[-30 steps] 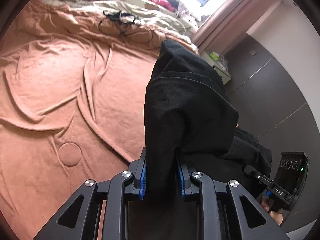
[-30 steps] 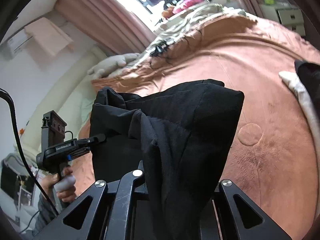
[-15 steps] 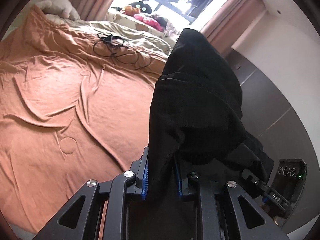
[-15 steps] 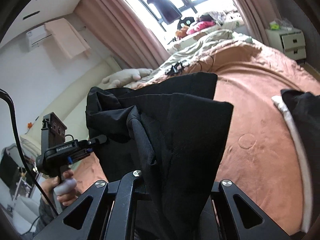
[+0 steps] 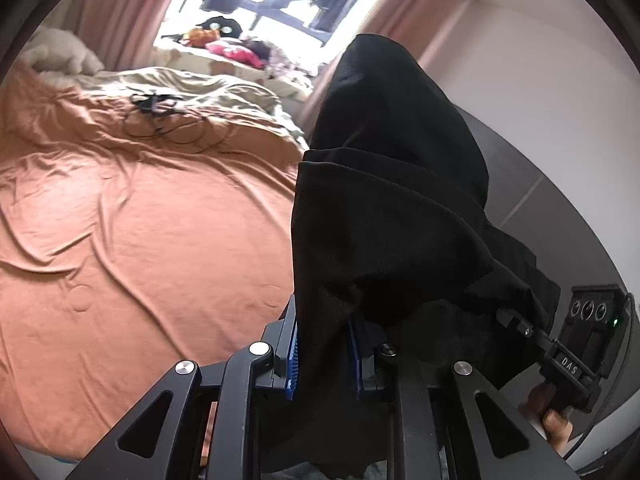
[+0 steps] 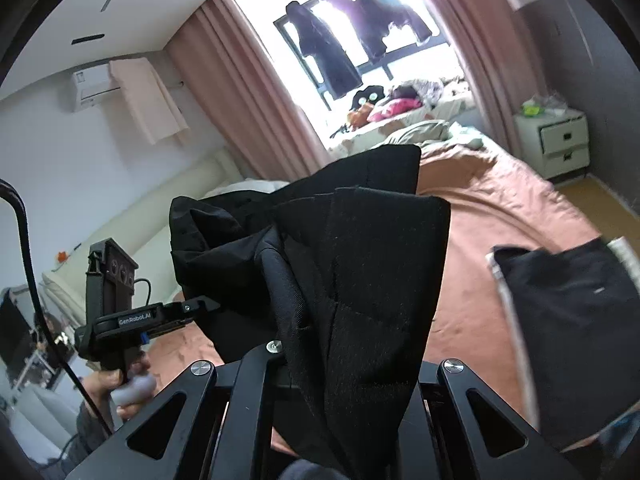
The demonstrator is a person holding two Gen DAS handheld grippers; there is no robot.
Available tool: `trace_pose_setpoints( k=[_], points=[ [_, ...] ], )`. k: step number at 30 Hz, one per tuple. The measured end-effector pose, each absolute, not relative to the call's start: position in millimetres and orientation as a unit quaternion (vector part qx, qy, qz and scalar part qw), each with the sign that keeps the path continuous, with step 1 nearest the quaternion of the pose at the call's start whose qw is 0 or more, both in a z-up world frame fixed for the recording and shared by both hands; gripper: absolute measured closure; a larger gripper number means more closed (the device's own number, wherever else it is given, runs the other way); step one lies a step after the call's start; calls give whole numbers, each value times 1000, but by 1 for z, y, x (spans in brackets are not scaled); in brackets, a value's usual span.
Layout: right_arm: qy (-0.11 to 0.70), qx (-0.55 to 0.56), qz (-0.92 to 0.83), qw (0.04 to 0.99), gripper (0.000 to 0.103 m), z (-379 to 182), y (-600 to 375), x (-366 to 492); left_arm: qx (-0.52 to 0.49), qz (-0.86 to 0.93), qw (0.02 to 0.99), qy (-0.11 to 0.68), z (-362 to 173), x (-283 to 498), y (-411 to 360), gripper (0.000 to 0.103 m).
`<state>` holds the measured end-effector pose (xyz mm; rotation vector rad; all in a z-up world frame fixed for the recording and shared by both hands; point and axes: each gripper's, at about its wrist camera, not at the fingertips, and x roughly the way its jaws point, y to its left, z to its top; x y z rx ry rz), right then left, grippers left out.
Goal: Fold large clothes
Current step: 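Lift and carry the folded jacket to the clothes stack with both grippers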
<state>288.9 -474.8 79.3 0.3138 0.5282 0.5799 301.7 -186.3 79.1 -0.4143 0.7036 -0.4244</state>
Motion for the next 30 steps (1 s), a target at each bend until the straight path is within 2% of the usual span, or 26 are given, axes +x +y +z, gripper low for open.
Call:
trace_pose_setpoints(
  k=[8, 17, 30],
  points=[
    [241, 106, 229, 937, 92, 125, -552, 269, -170, -260, 890, 333, 108, 307, -286, 83],
    [212, 101, 155, 960, 92, 155, -627, 252, -153, -324, 870, 339, 123, 313, -380, 83],
    [231, 105, 108, 961, 92, 157, -664, 282, -146, -334, 850, 380, 102, 343, -427, 84]
  ],
)
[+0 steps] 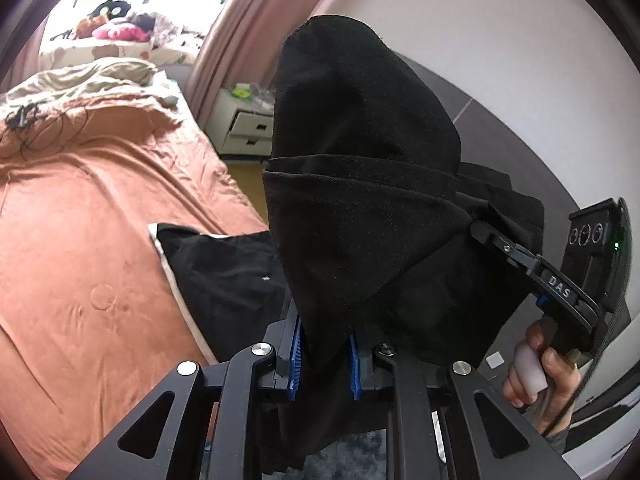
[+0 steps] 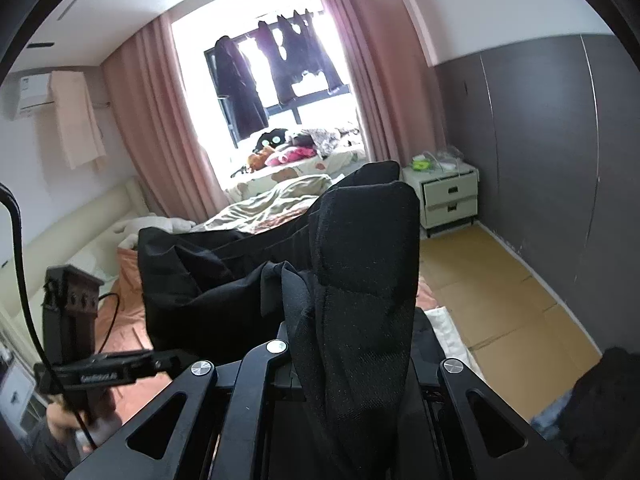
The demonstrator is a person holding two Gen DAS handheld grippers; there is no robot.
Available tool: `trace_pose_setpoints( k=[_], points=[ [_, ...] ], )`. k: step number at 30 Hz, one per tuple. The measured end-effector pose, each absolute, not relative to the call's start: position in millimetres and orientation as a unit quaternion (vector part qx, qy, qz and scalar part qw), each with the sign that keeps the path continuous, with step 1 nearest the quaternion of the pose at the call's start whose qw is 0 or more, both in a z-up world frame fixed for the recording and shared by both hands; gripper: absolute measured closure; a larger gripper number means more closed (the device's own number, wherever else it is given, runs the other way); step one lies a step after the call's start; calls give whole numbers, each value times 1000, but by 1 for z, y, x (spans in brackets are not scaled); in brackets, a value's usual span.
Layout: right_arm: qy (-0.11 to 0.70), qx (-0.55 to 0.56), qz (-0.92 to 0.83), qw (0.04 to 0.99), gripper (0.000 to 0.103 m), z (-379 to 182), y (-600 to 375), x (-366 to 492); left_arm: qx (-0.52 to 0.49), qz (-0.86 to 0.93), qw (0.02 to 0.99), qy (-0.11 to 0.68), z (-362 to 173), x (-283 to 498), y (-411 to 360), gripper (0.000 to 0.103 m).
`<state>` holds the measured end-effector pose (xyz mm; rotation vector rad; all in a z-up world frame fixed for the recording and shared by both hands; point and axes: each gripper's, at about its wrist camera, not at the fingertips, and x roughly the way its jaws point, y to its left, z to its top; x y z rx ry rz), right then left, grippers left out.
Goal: Fold large clothes
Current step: 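Lift and carry the folded jacket to the clothes stack with both grippers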
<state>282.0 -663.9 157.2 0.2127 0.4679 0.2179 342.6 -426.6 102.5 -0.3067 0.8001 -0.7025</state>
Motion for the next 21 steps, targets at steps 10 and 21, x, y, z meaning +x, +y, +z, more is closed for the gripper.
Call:
trace_pose_setpoints(
  k=[10, 21],
  points=[
    [280, 121, 101, 947, 92, 120, -666, 375, -151, -310, 836, 426, 74, 416, -428, 84],
    [348, 102, 72, 929, 95, 61, -679, 464, -154, -296, 809, 484, 13, 514, -433, 84]
  ],
)
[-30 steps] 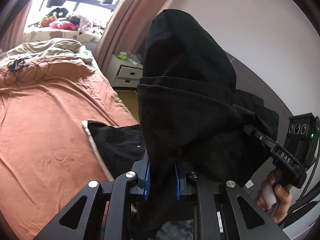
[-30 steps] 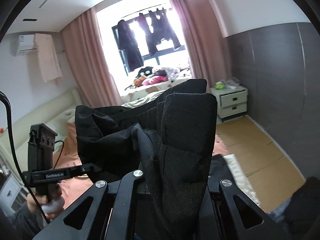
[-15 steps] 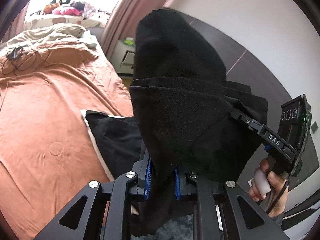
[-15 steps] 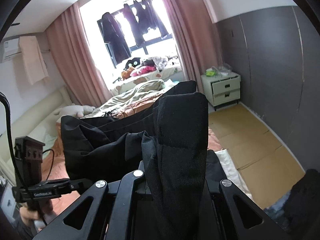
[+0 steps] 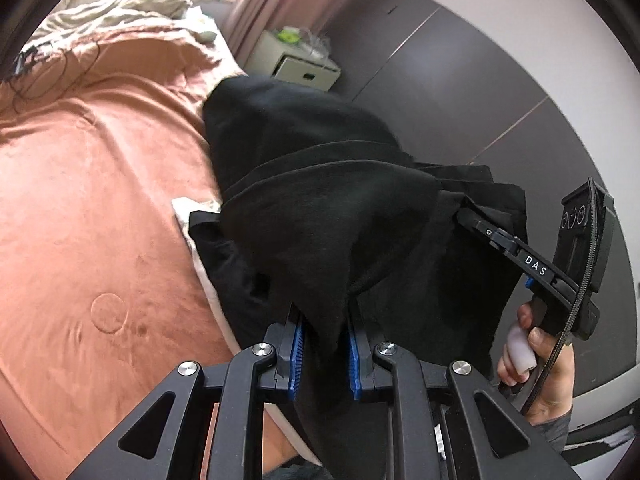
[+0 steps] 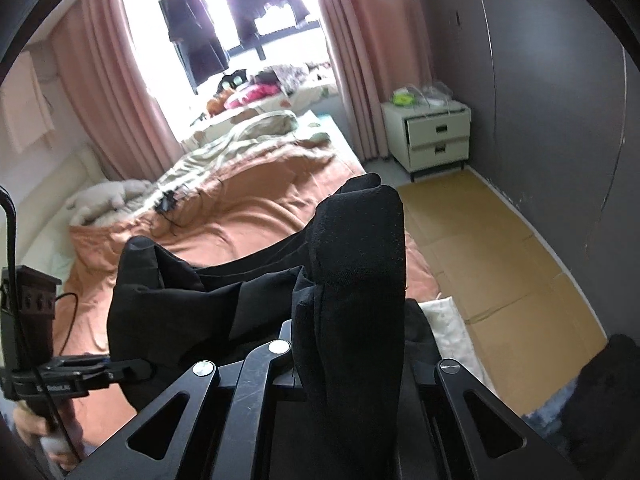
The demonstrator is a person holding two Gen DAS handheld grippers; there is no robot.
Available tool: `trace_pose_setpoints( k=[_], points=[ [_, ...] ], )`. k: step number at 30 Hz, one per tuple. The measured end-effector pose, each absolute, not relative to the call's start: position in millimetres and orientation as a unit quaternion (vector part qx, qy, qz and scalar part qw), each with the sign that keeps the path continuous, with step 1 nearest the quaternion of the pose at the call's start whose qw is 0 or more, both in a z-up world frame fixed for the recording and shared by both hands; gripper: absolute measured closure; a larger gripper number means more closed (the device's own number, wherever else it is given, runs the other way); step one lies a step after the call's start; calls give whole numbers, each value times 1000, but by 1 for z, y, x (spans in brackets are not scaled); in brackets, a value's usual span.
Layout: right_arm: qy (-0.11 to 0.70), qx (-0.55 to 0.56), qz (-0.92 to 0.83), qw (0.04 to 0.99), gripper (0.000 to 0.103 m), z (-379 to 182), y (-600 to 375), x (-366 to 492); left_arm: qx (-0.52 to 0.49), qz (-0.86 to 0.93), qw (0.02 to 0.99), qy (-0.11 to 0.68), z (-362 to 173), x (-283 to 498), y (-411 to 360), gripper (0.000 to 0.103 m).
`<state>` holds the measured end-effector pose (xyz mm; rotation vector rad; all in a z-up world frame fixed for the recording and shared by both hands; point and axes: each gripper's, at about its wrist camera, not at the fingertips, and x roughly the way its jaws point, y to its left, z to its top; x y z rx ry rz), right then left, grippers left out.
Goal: Fold large clothes
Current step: 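Lift and carry the folded jacket to the clothes stack with both grippers, then lower the jacket onto the clothes stack and open both grippers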
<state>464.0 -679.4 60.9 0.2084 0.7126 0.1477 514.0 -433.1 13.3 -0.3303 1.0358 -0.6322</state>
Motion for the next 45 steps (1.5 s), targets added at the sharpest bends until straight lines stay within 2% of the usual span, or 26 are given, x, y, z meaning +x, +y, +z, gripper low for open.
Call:
trace_pose_setpoints(
  k=[9, 12, 13, 14, 15, 16, 17, 18, 22, 24, 25, 28, 30, 32, 33, 35, 40, 42, 45],
  points=[
    [398, 106, 47, 910, 95, 5, -698, 521, -153, -310, 786, 512, -29, 560, -437, 83],
    [423, 112, 39, 898, 95, -16, -700, 537, -162, -306, 775, 528, -46, 567, -434, 77],
    [436, 113, 30, 892, 94, -25, -701, 542, -170, -303, 773, 531, -51, 568, -431, 69],
    [444, 114, 22, 889, 89, -31, -703, 551, -176, -298, 773, 532, -54, 569, -426, 57],
    [459, 115, 5, 881, 75, -42, -705, 557, -179, -291, 774, 533, -56, 570, -421, 51],
    [467, 114, -4, 877, 67, -48, -707, 562, -183, -286, 774, 534, -57, 571, -416, 42],
    [480, 112, -27, 870, 55, -56, -712, 564, -189, -284, 773, 535, -60, 571, -411, 36],
    [485, 112, -36, 867, 48, -59, -716, 567, -194, -286, 771, 535, -59, 571, -407, 34],
    [467, 142, -50, 871, 43, -50, -740, 534, -204, -284, 777, 524, -57, 569, -391, 19],
    [449, 149, -62, 879, 28, -38, -750, 508, -221, -289, 768, 527, -64, 564, -387, 13],
    [443, 150, -66, 882, 27, -35, -755, 503, -227, -294, 761, 532, -68, 562, -389, 10],
    [415, 179, -59, 890, 25, -24, -771, 458, -229, -306, 739, 555, -83, 560, -401, 10],
    [400, 210, -55, 890, 17, -22, -779, 423, -231, -307, 728, 568, -92, 555, -409, 10],
    [384, 236, -60, 891, 17, -26, -787, 385, -231, -306, 727, 569, -94, 552, -416, 11],
    [382, 246, -67, 888, 17, -32, -791, 367, -225, -295, 737, 565, -92, 550, -419, 13],
    [382, 262, -80, 883, 17, -45, -795, 344, -213, -288, 748, 559, -85, 549, -425, 31],
    [393, 315, -105, 857, 17, -85, -812, 305, -177, -289, 757, 559, -72, 557, -450, 43],
    [385, 353, -90, 848, 28, -98, -815, 297, -168, -295, 759, 556, -70, 562, -456, 45],
    [367, 388, -53, 844, 39, -109, -809, 294, -167, -302, 759, 552, -70, 571, -464, 47]
  ],
)
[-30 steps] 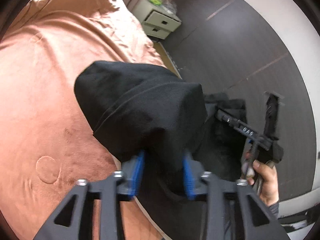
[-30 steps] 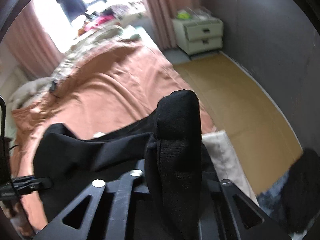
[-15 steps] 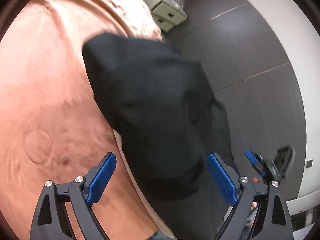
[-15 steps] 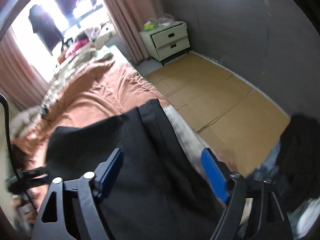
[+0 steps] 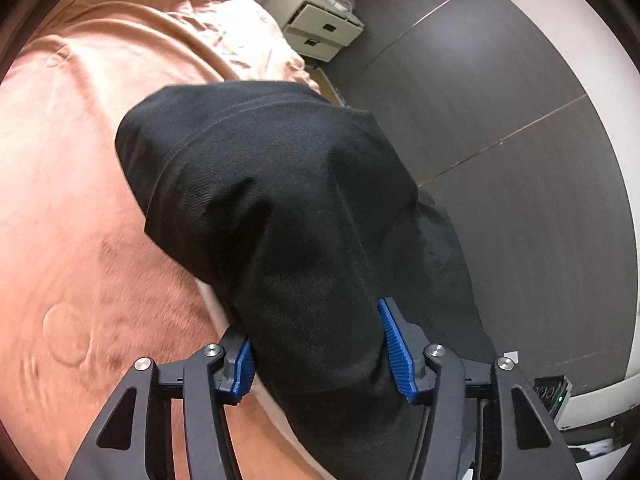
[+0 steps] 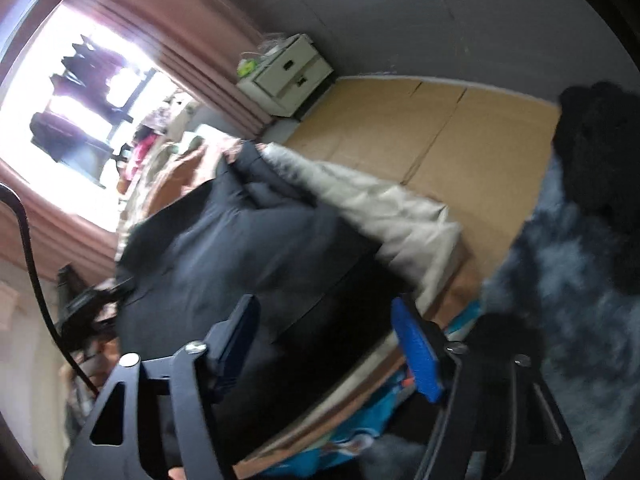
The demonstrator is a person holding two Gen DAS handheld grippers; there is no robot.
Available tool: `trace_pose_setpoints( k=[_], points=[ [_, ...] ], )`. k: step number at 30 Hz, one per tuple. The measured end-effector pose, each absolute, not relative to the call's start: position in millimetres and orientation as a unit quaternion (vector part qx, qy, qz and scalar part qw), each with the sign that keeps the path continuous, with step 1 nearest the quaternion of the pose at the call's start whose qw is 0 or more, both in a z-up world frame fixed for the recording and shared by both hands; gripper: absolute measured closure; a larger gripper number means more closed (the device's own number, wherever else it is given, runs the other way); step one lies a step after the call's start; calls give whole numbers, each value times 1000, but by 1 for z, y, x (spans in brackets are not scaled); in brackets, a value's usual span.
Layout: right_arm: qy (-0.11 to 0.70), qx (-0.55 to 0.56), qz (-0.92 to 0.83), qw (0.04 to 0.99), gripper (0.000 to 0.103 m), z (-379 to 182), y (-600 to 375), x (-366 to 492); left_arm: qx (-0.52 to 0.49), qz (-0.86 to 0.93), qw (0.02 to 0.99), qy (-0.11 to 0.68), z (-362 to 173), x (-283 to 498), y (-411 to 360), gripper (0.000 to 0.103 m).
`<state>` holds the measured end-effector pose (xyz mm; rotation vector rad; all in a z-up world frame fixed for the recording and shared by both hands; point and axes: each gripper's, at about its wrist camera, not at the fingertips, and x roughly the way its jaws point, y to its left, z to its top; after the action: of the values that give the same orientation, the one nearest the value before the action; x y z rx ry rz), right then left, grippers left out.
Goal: Fold large clothes
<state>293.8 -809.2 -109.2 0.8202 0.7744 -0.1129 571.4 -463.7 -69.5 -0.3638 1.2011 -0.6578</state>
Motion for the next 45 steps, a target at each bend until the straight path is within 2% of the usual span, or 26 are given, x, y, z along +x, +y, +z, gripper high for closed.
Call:
trace_pose_setpoints(
  k=[1, 3, 4, 7, 8, 9, 17, 24, 26, 31, 34, 36, 38, 40, 42, 45],
  points=[
    [364, 391, -49, 844, 42, -110, -807, 295, -166, -305, 760, 549, -69, 575, -466, 48],
    [358, 390, -43, 847, 58, -111, -799, 298, -162, -311, 762, 544, -70, 579, -466, 48],
    [356, 389, -44, 849, 59, -112, -797, 296, -162, -315, 762, 542, -69, 582, -467, 48],
    [344, 375, -50, 860, 74, -106, -790, 300, -172, -329, 757, 537, -73, 591, -463, 48],
    [340, 372, -52, 862, 84, -106, -791, 299, -179, -334, 754, 536, -75, 595, -462, 48],
    [335, 372, -52, 864, 89, -105, -791, 299, -182, -336, 753, 536, -79, 597, -460, 48],
    [318, 356, -77, 875, 95, -100, -802, 315, -188, -327, 749, 545, -108, 595, -459, 48],
    [331, 360, -90, 867, 95, -111, -800, 319, -178, -324, 747, 553, -101, 581, -446, 47],
    [334, 352, -85, 870, 95, -107, -793, 314, -184, -317, 747, 555, -99, 575, -439, 39],
    [341, 352, -79, 868, 95, -103, -791, 306, -198, -307, 750, 552, -96, 569, -426, 28],
    [353, 356, -104, 859, 78, -103, -793, 301, -193, -303, 756, 547, -84, 560, -416, 27],
    [352, 357, -119, 857, 40, -96, -794, 294, -169, -296, 771, 538, -71, 551, -409, 25],
    [337, 354, -119, 864, 34, -84, -791, 283, -153, -299, 782, 525, -59, 540, -403, 14],
    [335, 343, -113, 870, 33, -72, -784, 278, -149, -300, 790, 513, -47, 530, -394, 9],
    [337, 333, -110, 874, 24, -62, -775, 275, -149, -301, 795, 505, -37, 519, -386, 8],
    [337, 317, -104, 880, 17, -47, -758, 271, -147, -302, 802, 494, -24, 505, -377, 7]
  ],
)
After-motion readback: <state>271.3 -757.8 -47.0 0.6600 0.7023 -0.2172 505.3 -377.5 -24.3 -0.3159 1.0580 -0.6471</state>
